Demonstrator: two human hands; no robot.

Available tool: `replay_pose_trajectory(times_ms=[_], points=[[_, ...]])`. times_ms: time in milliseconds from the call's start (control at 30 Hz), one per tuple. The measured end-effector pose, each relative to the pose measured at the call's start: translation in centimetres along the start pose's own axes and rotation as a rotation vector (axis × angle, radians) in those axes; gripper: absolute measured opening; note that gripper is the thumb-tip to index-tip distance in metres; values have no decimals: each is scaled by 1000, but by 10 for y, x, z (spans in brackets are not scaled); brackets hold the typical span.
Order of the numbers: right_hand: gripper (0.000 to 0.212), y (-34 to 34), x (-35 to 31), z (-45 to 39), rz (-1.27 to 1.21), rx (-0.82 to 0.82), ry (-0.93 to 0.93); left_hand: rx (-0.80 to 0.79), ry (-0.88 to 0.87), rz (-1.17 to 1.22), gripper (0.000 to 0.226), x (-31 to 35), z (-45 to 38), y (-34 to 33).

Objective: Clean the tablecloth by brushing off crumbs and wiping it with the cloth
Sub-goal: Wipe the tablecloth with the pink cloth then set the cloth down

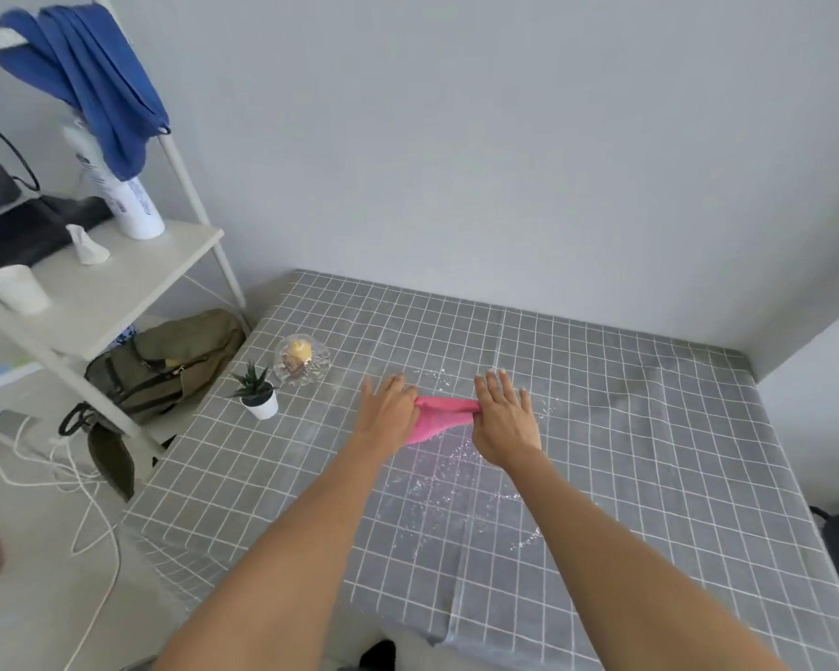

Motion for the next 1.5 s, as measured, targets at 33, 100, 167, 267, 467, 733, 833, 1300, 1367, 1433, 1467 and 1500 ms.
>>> replay_pose_trajectory(times_ms=[33, 100, 167, 267, 467, 733, 833, 1300, 1367, 1433, 1467, 1500], points=[[58, 2, -3, -6, -6, 13, -12, 19, -2, 6, 40, -4, -7, 3], [58, 3, -7, -15, -7, 41, -36, 73, -5, 34, 39, -11, -19, 8], [59, -2, -8, -17, -2, 68, -60, 121, -29, 38, 42, -14, -25, 7], [60, -24, -13, -8, -20, 53, -89, 77, -68, 36, 49, -21, -18, -16], [61, -100, -40, 38, -85, -93, -88, -114, -141, -33, 52, -41, 30, -79], [69, -132, -47, 72, -127, -116, -66, -175, -240, -64, 53, -45, 66, -108], [60, -119, -40, 61, -116, -97, -77, -159, -284, -69, 54, -41, 53, -101], [60, -126, -42, 72, -98, -182, -24, -159, -351, -35, 73, -38, 70, -116], [67, -129, -39, 77, -106, -189, -22, -170, -326, -35, 73, -35, 76, -121], [78, -131, -37, 81, -108, -206, -8, -193, -298, 12, 76, -34, 83, -130], [82, -131, -36, 83, -107, -218, 1, -196, -292, 46, 77, -36, 87, -133], [86, -130, -36, 84, -107, -222, 5, -197, -294, 81, 79, -38, 89, -135]])
Point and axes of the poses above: each hand's wrist, its own z-axis away from the middle knuckle, its own y-axis out of the back of the hand, x = y × z, the point moved 8 cm from there along -z, towards the middle knuckle, and after that the axes turned 4 degrees about x, right-handed, at the moved point
